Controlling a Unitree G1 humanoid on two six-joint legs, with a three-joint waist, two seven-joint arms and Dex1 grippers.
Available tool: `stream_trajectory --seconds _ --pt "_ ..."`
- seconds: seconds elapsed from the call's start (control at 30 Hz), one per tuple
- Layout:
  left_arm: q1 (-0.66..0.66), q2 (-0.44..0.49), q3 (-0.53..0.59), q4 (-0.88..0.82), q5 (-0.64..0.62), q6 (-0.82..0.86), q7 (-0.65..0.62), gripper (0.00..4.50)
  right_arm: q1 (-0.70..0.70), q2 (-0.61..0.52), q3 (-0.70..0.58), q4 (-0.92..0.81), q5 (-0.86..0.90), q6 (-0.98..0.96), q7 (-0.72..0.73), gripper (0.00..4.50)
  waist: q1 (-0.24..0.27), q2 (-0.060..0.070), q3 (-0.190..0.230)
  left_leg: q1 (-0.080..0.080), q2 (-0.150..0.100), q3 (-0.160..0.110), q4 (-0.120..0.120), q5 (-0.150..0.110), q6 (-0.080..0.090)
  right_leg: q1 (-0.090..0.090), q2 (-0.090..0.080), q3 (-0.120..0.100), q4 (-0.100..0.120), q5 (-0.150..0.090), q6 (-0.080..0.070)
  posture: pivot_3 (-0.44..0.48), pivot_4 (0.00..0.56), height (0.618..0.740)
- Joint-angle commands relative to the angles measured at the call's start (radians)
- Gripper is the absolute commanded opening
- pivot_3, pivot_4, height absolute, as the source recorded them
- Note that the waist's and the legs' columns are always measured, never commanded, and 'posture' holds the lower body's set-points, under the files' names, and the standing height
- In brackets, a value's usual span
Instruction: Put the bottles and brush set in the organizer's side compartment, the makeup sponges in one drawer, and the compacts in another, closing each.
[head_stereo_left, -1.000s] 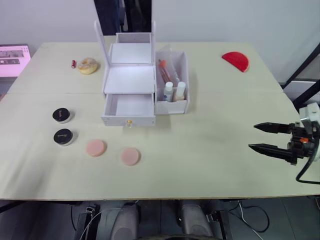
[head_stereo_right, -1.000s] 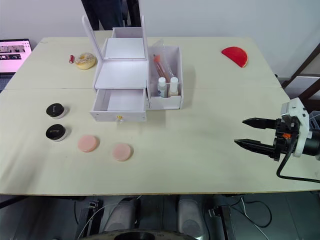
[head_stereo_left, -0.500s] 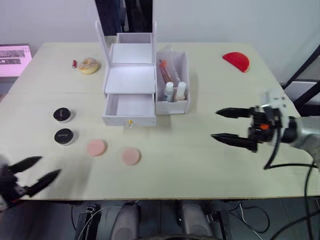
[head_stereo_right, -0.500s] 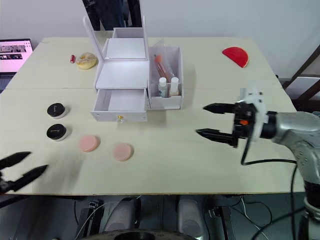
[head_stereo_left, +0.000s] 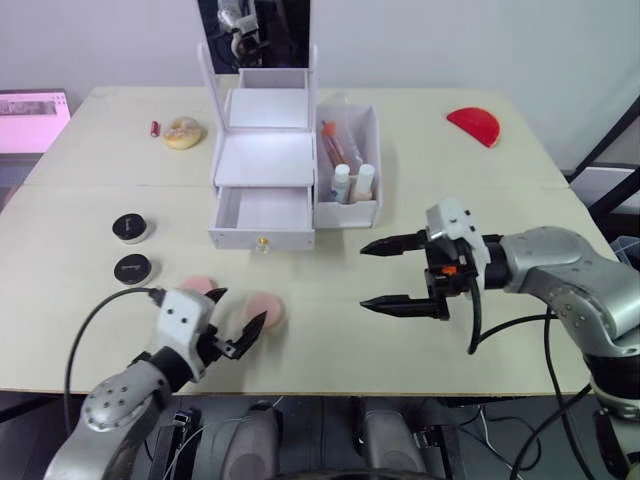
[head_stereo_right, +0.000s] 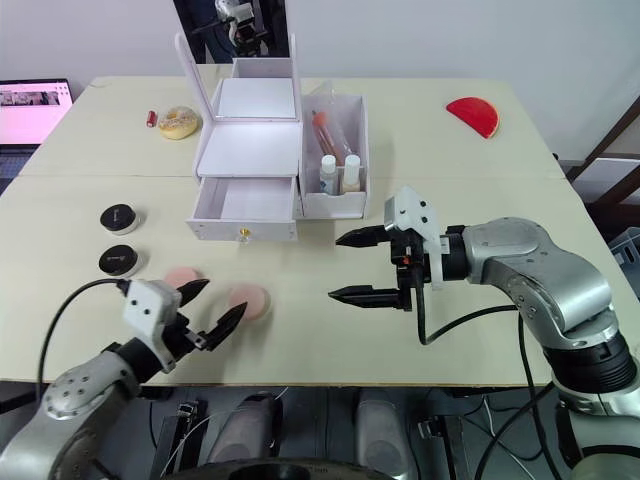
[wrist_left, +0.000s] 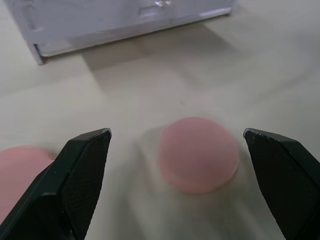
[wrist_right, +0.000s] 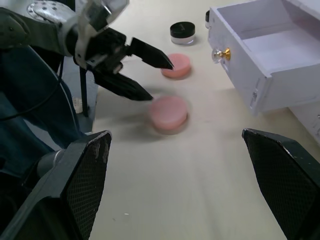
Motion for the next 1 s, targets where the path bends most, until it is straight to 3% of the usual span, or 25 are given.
stream_trajectory --seconds 0.03,0.23,0.47,1.0 --pt "-0.039 -0.002 -0.071 0.04 0.076 -0.005 0.044 4.47 -0.021 0.005 -0.016 -0.026 0.012 -0.002 -0.003 4.5 0.0 0.0 0.0 0.0 0.0 0.0 0.0 0.0 0.0 0.0 0.0 0.0 0.0 0.0 0.0 0.0 0.15 0.739" --pt "-0.059 -0.004 -0.134 0.104 0.094 0.026 0.046 4.47 -0.02 0.003 -0.019 -0.038 0.015 0.009 -0.015 4.5 0.0 0.001 -0.001 -0.001 0.0 0.0 0.001 0.0 0.0 0.0 0.0 0.0 0.0 0.0 0.0 0.0 0.15 0.739" --pt "-0.068 -0.028 -0.118 0.108 0.014 0.065 0.012 4.47 -0.021 0.005 -0.025 -0.045 0.019 0.026 -0.037 4.5 -0.001 0.004 -0.002 0.0 0.0 0.0 0.002 -0.001 0.001 0.0 0.0 0.0 0.001 0.0 0.0 0.0 0.15 0.739" --pt "-0.126 -0.037 -0.093 0.187 0.003 0.031 0.0 4.47 -0.017 0.012 -0.022 -0.057 0.017 0.031 -0.064 4.5 0.002 0.005 -0.003 -0.001 0.0 0.0 0.004 -0.001 0.001 0.0 0.0 0.0 0.001 0.0 0.0 0.0 0.15 0.739"
